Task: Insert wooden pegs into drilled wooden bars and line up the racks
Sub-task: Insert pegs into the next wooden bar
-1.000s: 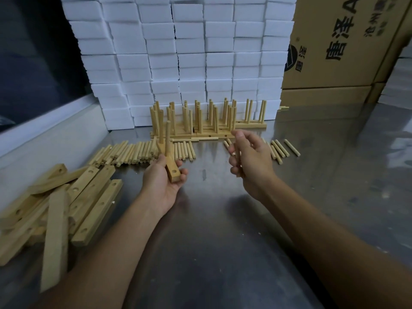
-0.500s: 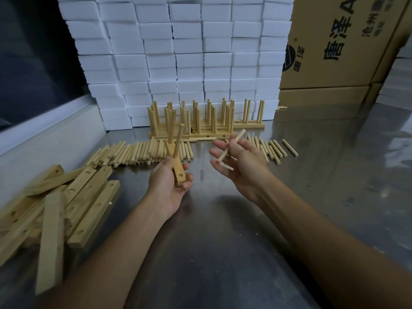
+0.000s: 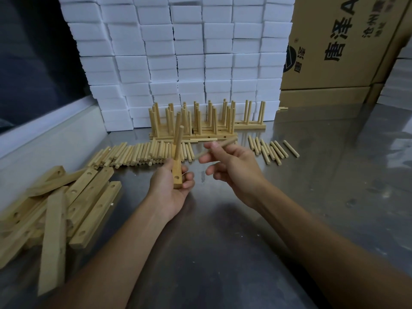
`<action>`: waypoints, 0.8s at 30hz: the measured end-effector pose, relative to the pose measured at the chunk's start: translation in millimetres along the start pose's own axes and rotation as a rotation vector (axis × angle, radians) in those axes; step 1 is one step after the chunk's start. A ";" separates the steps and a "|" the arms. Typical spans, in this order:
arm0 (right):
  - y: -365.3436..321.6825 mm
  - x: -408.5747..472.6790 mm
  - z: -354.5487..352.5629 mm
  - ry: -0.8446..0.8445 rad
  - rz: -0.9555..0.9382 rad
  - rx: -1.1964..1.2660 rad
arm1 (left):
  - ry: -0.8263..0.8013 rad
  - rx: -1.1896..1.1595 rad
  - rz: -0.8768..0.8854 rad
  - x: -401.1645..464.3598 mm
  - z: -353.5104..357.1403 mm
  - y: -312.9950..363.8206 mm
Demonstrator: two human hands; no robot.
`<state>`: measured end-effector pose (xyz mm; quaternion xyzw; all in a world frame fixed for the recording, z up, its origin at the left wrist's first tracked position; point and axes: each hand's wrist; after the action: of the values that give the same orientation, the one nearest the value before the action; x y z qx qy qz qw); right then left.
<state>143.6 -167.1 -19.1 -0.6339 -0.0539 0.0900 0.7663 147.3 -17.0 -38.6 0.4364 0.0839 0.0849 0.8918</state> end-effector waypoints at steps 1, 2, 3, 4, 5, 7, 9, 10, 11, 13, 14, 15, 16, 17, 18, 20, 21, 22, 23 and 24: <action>2.0 -0.1 1.7 -0.013 -0.014 -0.022 | -0.005 -0.009 -0.001 -0.3 0.9 -0.3; 4.1 -0.4 3.7 -0.028 -0.022 -0.054 | -0.012 -0.015 -0.002 -0.3 1.8 -0.6; 6.4 -0.6 5.7 -0.047 -0.025 -0.098 | -0.020 -0.016 -0.004 -0.4 2.5 -1.0; 8.4 -1.2 7.4 -0.067 -0.027 -0.147 | -0.030 -0.015 -0.004 -0.9 3.2 -1.2; 10.0 -1.6 9.0 -0.084 -0.032 -0.198 | -0.040 -0.012 -0.003 -1.3 3.7 -1.4; 11.5 -2.7 11.4 -0.098 -0.054 -0.271 | -0.053 -0.005 -0.003 -2.2 4.2 -2.3; 12.3 -3.8 13.0 -0.096 -0.080 -0.294 | -0.060 -0.006 -0.011 -2.8 3.9 -3.5; 12.7 -4.0 13.8 -0.096 -0.092 -0.299 | -0.063 -0.008 -0.018 -2.6 3.5 -3.9; 13.3 -3.9 14.6 -0.096 -0.102 -0.306 | -0.067 -0.006 -0.024 -2.3 3.3 -4.5; 14.1 -4.0 16.3 -0.098 -0.122 -0.325 | -0.080 -0.003 -0.030 -2.4 3.0 -5.4; 14.3 -4.0 16.9 -0.098 -0.132 -0.335 | -0.087 -0.009 -0.032 -2.8 2.9 -5.7; 14.2 -3.7 17.2 -0.096 -0.146 -0.353 | -0.091 -0.014 -0.032 -3.3 3.0 -5.8; 14.2 -3.5 17.4 -0.087 -0.165 -0.387 | -0.090 -0.013 -0.029 -3.7 3.1 -5.9; 14.0 -3.3 17.6 -0.072 -0.188 -0.439 | -0.086 -0.004 -0.027 -4.0 3.1 -5.9; 13.8 -3.1 17.9 -0.055 -0.214 -0.502 | -0.077 0.005 -0.026 -4.5 3.1 -5.9; 12.8 -2.4 19.6 -0.021 -0.285 -0.644 | -0.039 0.007 -0.028 -6.0 2.8 -5.3; 11.9 -1.9 21.0 -0.003 -0.328 -0.717 | -0.018 0.000 -0.029 -6.3 2.1 -5.0; 11.1 -1.4 22.5 0.010 -0.364 -0.777 | -0.001 -0.007 -0.032 -6.9 1.9 -4.7; 10.2 -1.0 24.1 0.019 -0.389 -0.821 | 0.009 -0.014 -0.033 -7.7 2.0 -4.3; 9.9 -0.8 25.3 0.027 -0.411 -0.856 | 0.011 -0.021 -0.030 -8.2 2.2 -4.1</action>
<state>137.1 -141.1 -23.9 -0.8699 -0.2007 -0.1020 0.4388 140.2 -23.0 -39.9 0.4253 0.0946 0.0749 0.8970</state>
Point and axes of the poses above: each hand's wrist, its own x-axis towards the middle knuckle, its own z-axis out of the palm, y = z × x, and after that the axes turned 12 degrees about z, right-handed
